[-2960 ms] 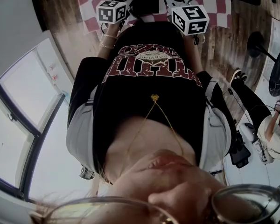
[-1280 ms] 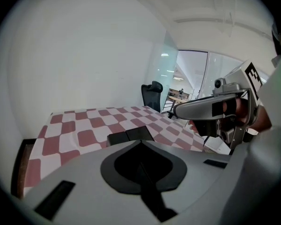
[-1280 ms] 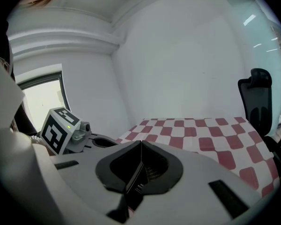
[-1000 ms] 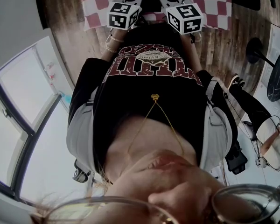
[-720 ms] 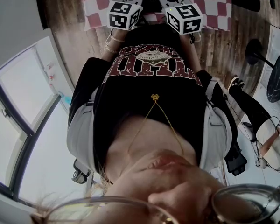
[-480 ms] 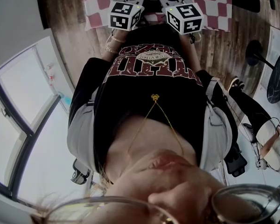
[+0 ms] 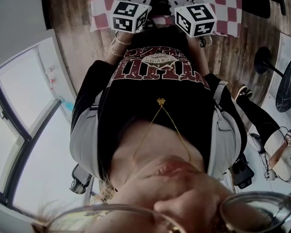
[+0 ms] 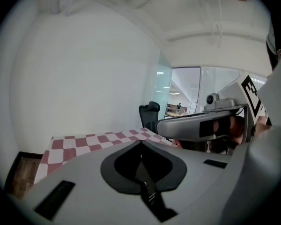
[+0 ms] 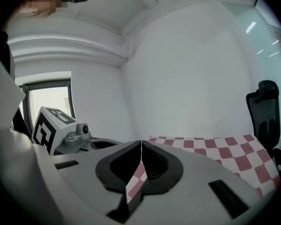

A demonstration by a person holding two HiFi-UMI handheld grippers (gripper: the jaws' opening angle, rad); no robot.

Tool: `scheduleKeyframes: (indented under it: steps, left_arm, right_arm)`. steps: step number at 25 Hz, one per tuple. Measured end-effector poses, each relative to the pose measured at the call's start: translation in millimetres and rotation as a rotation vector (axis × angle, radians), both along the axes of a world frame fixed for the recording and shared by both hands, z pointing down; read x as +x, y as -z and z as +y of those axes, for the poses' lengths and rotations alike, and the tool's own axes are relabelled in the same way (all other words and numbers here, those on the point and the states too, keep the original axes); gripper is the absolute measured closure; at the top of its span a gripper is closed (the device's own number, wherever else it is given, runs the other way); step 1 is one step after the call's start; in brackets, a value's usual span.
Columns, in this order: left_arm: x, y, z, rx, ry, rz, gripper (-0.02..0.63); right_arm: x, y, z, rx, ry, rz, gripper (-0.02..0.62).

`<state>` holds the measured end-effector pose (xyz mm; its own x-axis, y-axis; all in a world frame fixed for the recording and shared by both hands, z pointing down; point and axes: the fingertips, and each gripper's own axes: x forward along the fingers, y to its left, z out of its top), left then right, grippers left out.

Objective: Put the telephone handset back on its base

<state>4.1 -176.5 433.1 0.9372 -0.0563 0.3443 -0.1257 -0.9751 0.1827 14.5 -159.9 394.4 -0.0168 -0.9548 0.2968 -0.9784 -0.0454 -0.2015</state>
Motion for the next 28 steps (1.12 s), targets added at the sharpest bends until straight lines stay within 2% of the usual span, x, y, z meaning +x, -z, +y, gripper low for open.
scheduleKeyframes:
  steps: [13, 20, 28]
  left_arm:
    - [-5.7, 38.1, -15.0, 0.003, 0.037, 0.082, 0.595]
    - [-7.3, 51.2, -19.5, 0.076, 0.04, 0.088, 0.595]
    - [-12.3, 56.0, -21.8, 0.069, 0.05, 0.101, 0.595]
  right_arm:
    - [-8.3, 27.1, -11.6, 0.056, 0.018, 0.031, 0.574]
    - [-11.2, 35.8, -18.7, 0.073, 0.029, 0.046, 0.574]
    - [-16.6, 39.1, -21.6, 0.076, 0.042, 0.05, 0.574]
